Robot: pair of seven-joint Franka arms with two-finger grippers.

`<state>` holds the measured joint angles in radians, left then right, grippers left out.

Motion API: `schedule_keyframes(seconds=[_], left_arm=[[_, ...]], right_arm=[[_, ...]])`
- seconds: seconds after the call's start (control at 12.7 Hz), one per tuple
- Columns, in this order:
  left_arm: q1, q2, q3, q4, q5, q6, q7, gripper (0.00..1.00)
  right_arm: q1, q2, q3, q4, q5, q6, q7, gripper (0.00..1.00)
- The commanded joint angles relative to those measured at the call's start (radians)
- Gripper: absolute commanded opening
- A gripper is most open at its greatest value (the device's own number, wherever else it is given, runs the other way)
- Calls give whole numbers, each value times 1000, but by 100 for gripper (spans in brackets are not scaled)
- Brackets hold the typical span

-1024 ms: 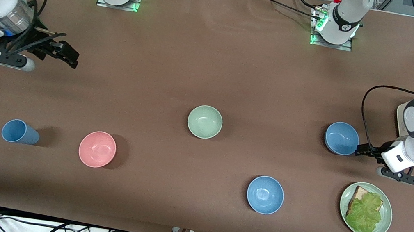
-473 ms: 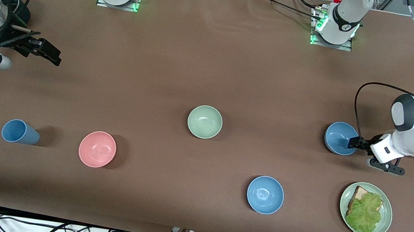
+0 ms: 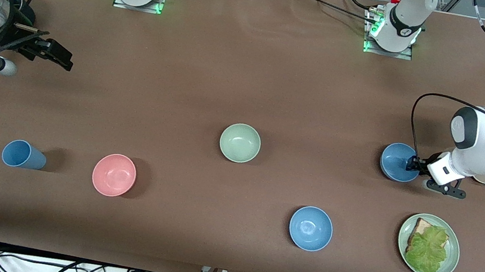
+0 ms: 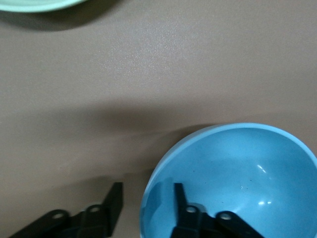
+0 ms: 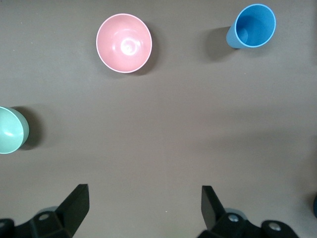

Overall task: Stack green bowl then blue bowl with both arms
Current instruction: 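Grasp the rim of the blue bowl with the left gripper, then carry the blue bowl over the green bowl and lower it inside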

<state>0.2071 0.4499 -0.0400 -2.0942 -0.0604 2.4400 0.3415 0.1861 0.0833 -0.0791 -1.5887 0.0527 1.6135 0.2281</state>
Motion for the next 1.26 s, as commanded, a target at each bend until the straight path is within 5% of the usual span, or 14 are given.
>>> schedule_keyframes(seconds=[0.0,0.39,0.63,0.79,1.18], left_arm=[[6,-19,-4,12,8,-30,4,0],[-52,-37,-14,204,-168,-272,-28,0],[-239,-36,-14,292,-170,-308,-180,0],[-393,-13,-14,351,-167,-306,-451,0],[-671,122,-14,517,-170,-296,-790,0]], right_arm=[[-19,-34,9,-33,-17,-15,-33,100],[-19,-28,-1,-31,-54,-4,-78,100],[-20,-23,-7,-10,-53,-24,-137,100],[-13,-22,-7,-8,-65,-26,-142,100],[-20,12,-7,36,-83,-18,-160,100]])
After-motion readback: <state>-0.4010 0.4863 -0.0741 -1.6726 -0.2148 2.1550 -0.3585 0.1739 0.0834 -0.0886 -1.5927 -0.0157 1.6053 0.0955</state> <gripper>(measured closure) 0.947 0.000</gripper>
